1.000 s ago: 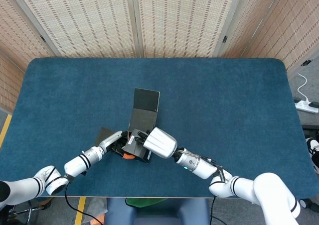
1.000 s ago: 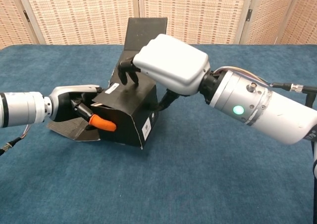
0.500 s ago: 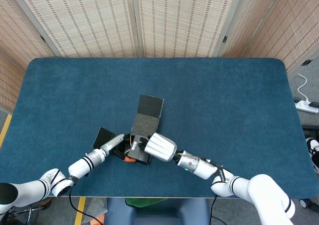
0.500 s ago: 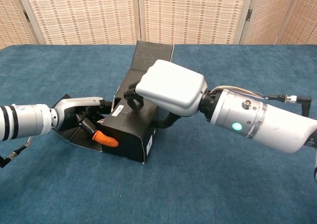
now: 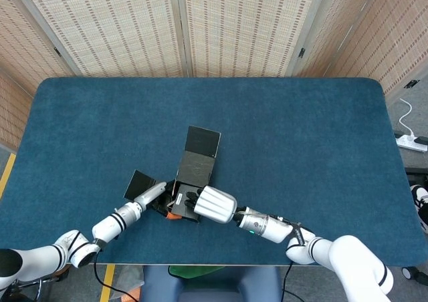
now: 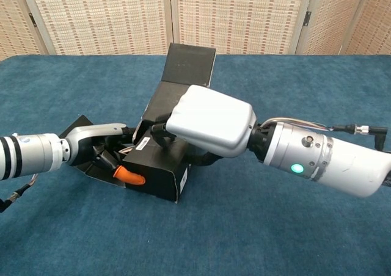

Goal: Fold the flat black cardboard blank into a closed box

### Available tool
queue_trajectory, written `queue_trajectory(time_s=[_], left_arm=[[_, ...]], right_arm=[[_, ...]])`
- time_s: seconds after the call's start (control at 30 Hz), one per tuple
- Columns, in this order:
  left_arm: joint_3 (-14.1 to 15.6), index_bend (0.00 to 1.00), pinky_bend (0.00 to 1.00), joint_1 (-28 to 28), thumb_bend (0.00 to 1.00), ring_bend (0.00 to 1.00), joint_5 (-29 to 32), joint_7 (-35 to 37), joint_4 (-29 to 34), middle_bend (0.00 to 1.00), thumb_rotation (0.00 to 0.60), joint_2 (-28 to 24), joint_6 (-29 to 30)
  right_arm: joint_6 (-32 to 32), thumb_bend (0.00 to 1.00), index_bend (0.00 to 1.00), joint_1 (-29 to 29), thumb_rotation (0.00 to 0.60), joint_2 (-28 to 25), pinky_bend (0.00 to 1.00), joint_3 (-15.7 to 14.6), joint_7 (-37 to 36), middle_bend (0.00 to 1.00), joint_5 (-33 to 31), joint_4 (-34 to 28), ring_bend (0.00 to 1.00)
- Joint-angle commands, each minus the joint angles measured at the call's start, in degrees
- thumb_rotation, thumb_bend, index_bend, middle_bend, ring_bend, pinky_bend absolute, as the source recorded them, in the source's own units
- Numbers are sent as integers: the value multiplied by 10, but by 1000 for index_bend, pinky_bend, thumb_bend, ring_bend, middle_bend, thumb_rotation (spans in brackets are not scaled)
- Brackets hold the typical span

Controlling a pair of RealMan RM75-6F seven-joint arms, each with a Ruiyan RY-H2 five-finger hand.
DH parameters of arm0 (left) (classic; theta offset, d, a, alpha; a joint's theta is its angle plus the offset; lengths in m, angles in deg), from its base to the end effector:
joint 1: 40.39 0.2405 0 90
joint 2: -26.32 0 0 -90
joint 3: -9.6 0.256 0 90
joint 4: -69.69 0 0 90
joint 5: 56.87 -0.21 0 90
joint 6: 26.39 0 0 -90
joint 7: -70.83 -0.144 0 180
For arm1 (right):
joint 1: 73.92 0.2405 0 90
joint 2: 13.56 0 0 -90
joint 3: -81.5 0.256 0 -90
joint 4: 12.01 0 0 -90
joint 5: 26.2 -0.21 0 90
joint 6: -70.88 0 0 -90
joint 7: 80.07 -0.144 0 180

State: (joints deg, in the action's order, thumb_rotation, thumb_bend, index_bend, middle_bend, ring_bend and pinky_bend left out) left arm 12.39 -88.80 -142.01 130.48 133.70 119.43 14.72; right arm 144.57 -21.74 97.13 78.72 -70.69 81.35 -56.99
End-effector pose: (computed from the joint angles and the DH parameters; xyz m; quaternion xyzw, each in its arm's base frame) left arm -0.1965 0.3426 -0.0680 -0.6135 -0.6895 -0.3568 0.1447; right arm -0.0894 -0.3135 -0.1011 0.8401 0.0478 0.4645 0.2760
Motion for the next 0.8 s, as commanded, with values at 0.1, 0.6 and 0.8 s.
queue_trajectory(time_s=[0.1,0.6,0.8], left_arm=[[-1,142,759,1,200,563,-5,-8,11,147,600,-6,-3],[-8,94,748,5,196,549,-1,-54,34,119,600,-11,-7],[-17,139,750,11,194,549,14,-78,34,152,600,-4,-8]], right_arm=[[-2,158,467,-2,600,-5,1000,-2,13,437,0,-3,772],[-2,155,467,-10,600,-25,1000,-9,37,417,0,-29,772],[-10,154,467,-14,600,-30,1000,-16,44,414,2,-42,772]])
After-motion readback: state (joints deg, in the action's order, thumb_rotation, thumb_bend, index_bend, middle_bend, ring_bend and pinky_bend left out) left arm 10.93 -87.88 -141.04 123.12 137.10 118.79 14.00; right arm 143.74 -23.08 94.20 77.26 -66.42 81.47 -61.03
